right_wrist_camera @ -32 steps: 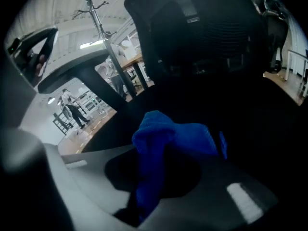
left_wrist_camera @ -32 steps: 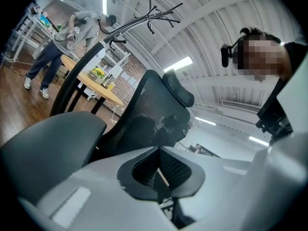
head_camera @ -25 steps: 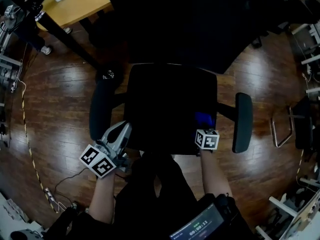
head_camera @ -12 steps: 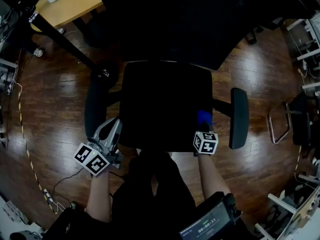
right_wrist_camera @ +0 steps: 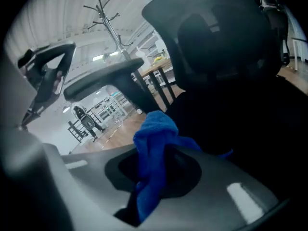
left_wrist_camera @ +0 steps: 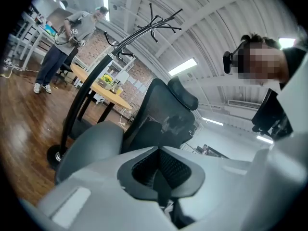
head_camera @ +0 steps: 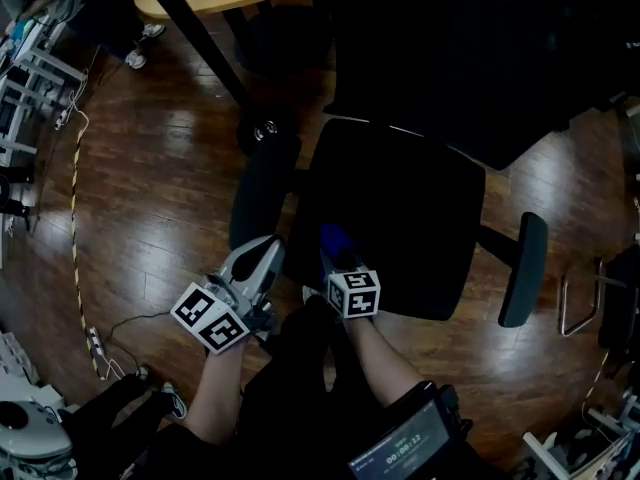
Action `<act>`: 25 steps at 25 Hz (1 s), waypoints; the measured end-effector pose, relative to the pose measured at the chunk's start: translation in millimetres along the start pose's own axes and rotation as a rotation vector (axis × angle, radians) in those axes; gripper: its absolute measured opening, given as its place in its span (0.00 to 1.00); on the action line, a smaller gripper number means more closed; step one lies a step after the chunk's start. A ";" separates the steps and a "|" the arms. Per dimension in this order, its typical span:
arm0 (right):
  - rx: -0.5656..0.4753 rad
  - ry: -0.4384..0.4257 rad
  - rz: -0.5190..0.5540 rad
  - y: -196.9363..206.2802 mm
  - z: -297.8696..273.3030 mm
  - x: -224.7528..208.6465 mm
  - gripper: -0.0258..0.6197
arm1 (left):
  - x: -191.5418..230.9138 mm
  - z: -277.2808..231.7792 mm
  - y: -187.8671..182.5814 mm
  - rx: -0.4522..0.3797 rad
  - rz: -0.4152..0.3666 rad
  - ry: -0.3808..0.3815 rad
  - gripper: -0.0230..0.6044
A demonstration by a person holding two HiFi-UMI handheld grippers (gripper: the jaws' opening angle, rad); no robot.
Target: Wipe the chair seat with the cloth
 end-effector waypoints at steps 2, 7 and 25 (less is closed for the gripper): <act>0.052 -0.049 0.006 17.0 -19.5 26.9 0.13 | -0.7 9.2 -1.7 0.000 -0.012 -0.012 0.04; 0.112 -0.093 0.011 52.7 -29.4 43.3 0.13 | -5.6 25.2 -2.4 -0.005 -0.016 -0.015 0.04; -0.006 0.422 -0.159 78.3 182.3 -179.6 0.13 | -37.1 -62.7 38.7 0.161 0.001 0.157 0.04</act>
Point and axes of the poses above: the fingertips, and each gripper's own axes: z backward along the fingers, x to its left, y out of its underside, the point moved 6 cm from there along z, backward along the fingers, and after that the axes turned 1 degree about -y, right-handed, at the moved point
